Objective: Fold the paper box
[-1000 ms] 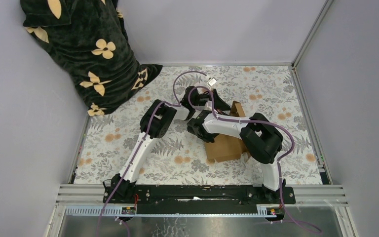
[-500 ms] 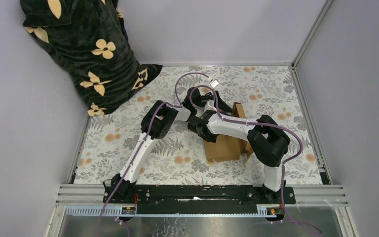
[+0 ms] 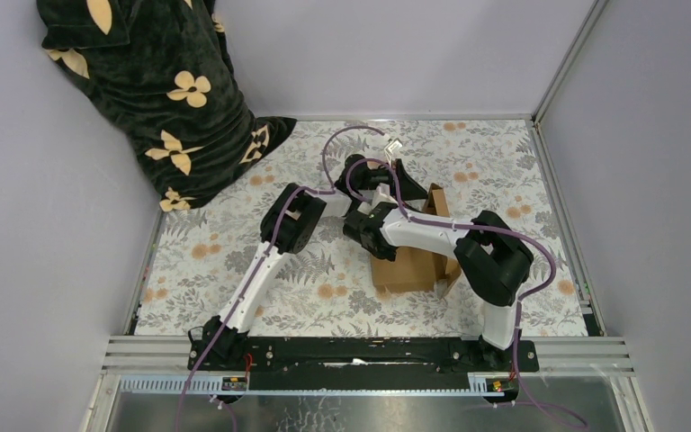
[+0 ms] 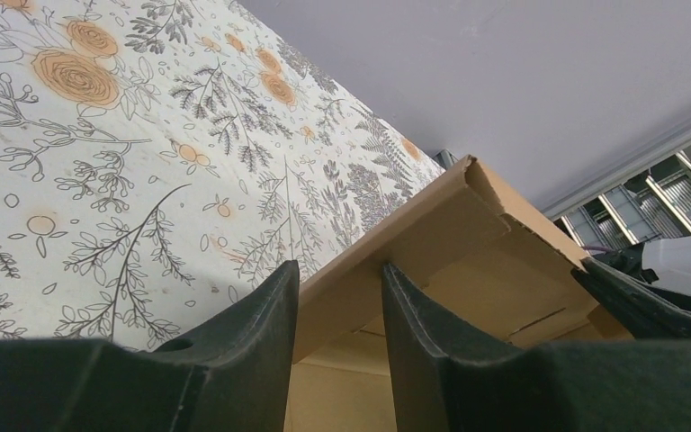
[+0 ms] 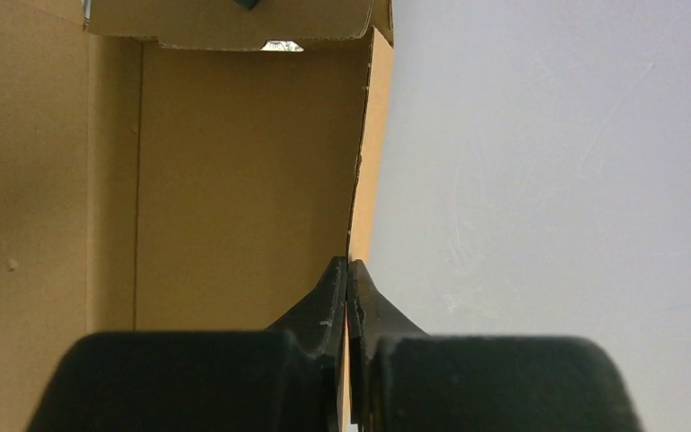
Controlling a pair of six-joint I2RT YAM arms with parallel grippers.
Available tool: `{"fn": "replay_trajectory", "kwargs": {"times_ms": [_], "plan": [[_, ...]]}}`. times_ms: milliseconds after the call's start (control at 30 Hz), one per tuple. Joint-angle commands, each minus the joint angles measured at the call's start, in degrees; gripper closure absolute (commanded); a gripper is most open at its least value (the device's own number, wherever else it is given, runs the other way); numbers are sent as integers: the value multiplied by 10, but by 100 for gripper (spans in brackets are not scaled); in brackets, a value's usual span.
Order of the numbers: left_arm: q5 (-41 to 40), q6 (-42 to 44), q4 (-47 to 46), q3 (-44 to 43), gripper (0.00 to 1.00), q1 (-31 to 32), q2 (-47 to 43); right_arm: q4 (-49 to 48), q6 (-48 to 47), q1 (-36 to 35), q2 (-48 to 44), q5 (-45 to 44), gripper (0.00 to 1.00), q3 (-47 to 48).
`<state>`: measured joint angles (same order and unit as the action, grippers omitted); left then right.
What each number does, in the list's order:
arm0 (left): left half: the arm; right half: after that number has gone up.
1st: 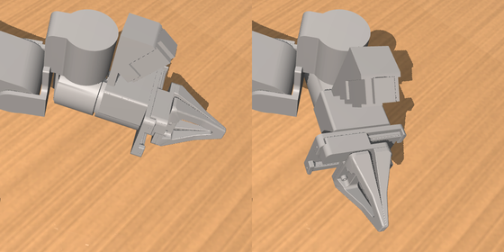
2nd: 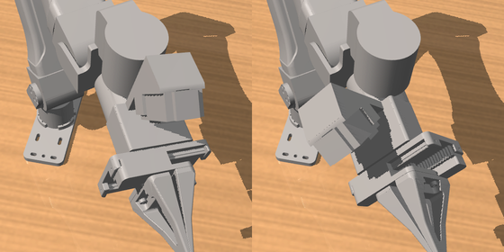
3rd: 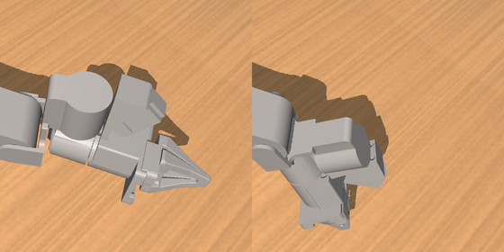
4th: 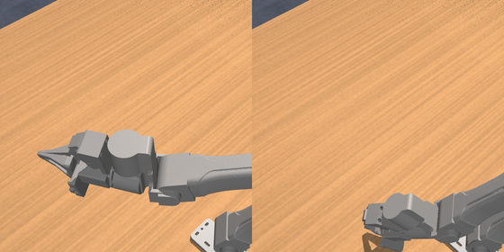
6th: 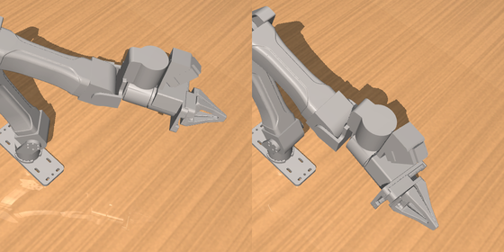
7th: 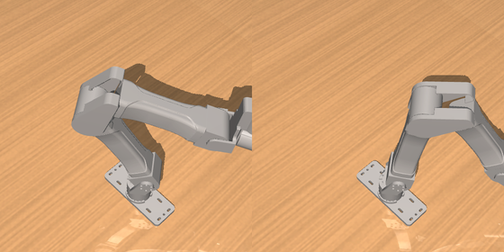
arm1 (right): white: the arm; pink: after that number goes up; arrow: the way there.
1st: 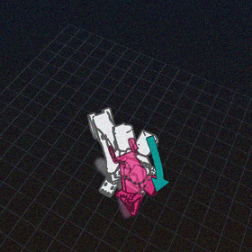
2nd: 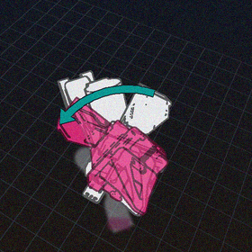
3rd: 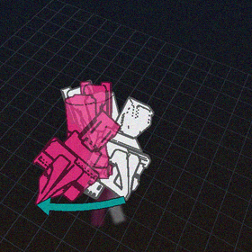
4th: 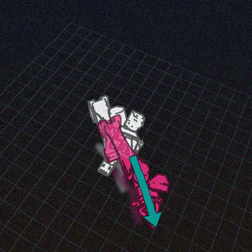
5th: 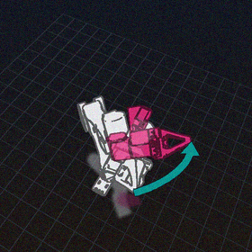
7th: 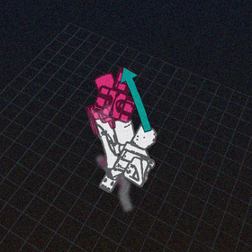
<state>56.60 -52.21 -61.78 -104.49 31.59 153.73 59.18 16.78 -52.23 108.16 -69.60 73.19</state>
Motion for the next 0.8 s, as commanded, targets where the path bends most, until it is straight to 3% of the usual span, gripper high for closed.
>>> {"fn": "replay_trajectory", "kwargs": {"times_ms": [0,333,767], "plan": [[10,-7,3,-30,55,9,23,-49,-2,1,-21,54,99,-5],[15,-3,53,-67,55,14,40,-87,-32,20,-41,114,98,-16],[13,28,105,-84,55,14,40,-51,-20,25,-3,78,98,-13]]}}
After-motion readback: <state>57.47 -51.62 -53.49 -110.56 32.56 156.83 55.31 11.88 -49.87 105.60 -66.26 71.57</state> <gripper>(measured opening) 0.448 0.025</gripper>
